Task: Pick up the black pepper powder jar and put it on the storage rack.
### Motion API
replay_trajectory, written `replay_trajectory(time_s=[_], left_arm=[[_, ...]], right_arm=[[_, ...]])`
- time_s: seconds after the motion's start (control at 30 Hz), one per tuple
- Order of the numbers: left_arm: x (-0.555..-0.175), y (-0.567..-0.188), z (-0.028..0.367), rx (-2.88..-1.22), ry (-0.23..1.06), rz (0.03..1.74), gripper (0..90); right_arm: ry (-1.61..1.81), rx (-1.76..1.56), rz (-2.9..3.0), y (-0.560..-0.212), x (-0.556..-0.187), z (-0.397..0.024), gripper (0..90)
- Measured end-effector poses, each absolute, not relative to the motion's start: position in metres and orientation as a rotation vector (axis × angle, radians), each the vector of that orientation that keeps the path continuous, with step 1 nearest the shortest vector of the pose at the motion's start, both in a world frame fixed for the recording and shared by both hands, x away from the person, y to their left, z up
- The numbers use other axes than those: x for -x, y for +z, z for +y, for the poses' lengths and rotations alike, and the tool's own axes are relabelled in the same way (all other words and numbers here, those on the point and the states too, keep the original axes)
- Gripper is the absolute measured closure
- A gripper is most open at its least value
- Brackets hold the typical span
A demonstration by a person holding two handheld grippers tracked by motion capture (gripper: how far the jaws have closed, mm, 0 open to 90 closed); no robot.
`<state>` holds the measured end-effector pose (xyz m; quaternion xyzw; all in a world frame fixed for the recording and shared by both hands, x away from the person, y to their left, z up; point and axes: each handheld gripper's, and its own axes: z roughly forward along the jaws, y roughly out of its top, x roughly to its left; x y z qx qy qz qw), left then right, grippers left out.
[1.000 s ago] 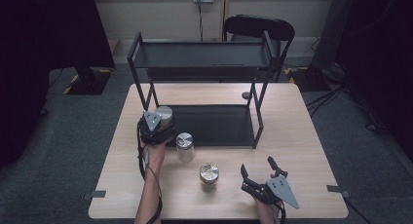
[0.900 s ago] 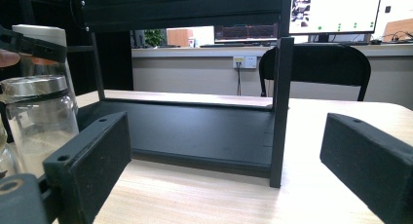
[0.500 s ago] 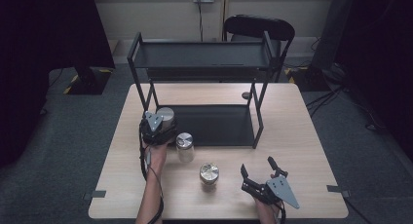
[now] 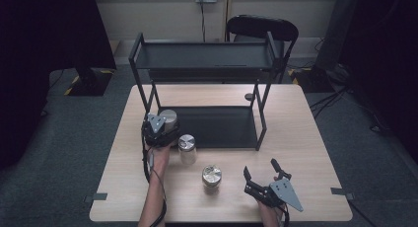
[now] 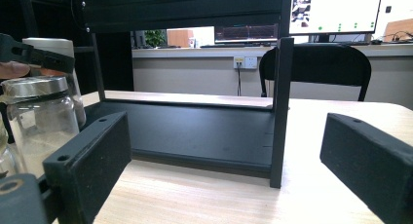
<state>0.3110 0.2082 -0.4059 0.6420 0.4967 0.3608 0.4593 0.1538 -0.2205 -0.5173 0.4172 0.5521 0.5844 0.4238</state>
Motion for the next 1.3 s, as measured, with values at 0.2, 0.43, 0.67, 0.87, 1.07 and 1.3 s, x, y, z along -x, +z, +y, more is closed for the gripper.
replay_trajectory(time_s=[0.2,0.43,0.67,0.87,1.07,1.3], left_arm=[[-0.31,-0.408,0.21,-1.561,0.877,1.23,34.1],[-0.309,-0.41,0.213,-1.552,0.869,1.229,33.9],[-0.31,-0.408,0.212,-1.556,0.862,1.24,33.5],[-0.31,-0.409,0.208,-1.56,0.87,1.251,31.6],[-0.312,-0.41,0.204,-1.57,0.869,1.259,24.2],[-0.311,-0.408,0.198,-1.578,0.899,1.259,21.3]], right_arm=[[1.462,-1.044,1.381,-0.517,-0.154,-0.22,3.3],[1.462,-1.044,1.38,-0.517,-0.154,-0.22,3.3],[1.461,-1.043,1.38,-0.518,-0.154,-0.22,3.3],[1.462,-1.045,1.379,-0.518,-0.154,-0.22,3.3],[1.463,-1.046,1.379,-0.518,-0.154,-0.22,3.3],[1.463,-1.045,1.379,-0.518,-0.154,-0.22,3.3]])
